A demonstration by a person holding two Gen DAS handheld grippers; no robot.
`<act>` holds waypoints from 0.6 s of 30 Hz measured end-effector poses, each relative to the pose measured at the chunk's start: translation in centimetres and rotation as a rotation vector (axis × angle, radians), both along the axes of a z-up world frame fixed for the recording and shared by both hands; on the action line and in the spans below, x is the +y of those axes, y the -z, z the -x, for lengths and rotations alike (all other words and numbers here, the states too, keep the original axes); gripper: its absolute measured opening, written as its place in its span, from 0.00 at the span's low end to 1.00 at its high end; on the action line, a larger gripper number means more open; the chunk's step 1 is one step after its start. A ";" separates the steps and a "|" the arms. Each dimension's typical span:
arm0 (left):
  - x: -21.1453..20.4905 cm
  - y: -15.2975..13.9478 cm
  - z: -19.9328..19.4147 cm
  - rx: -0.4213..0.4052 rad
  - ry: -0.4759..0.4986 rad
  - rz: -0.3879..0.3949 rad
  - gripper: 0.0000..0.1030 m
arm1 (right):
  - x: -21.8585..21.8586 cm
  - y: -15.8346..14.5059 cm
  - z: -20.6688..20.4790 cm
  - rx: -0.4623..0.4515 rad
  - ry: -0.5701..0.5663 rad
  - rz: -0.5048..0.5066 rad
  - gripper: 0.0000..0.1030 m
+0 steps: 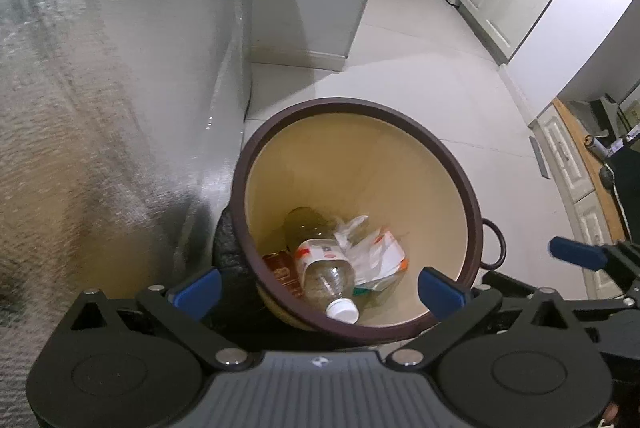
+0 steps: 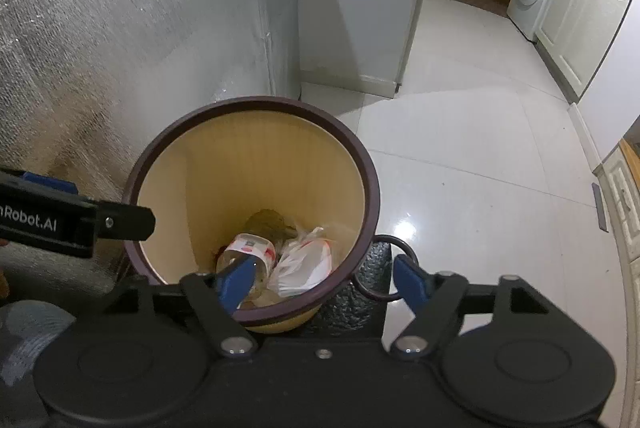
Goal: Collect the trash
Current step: 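Open both tools to drop the bottle and bag into the bin, then move both open tools away from the bin toward the table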
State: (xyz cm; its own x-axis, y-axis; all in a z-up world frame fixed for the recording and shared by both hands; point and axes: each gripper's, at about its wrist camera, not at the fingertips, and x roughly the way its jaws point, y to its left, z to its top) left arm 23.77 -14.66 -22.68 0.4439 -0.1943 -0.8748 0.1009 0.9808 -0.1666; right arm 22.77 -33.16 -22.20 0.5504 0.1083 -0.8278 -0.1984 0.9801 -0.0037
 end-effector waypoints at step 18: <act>1.7 -1.1 3.7 0.002 -0.026 -0.073 1.00 | -1.2 -2.1 2.6 -0.015 0.126 -0.011 1.00</act>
State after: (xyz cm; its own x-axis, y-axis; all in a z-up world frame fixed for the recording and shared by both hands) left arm 20.11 -13.01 -21.61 0.4460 -0.1187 -0.8871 0.0748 0.9926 -0.0952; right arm 20.18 -34.35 -20.11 0.5728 0.0470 -0.8184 -0.0741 0.9972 0.0054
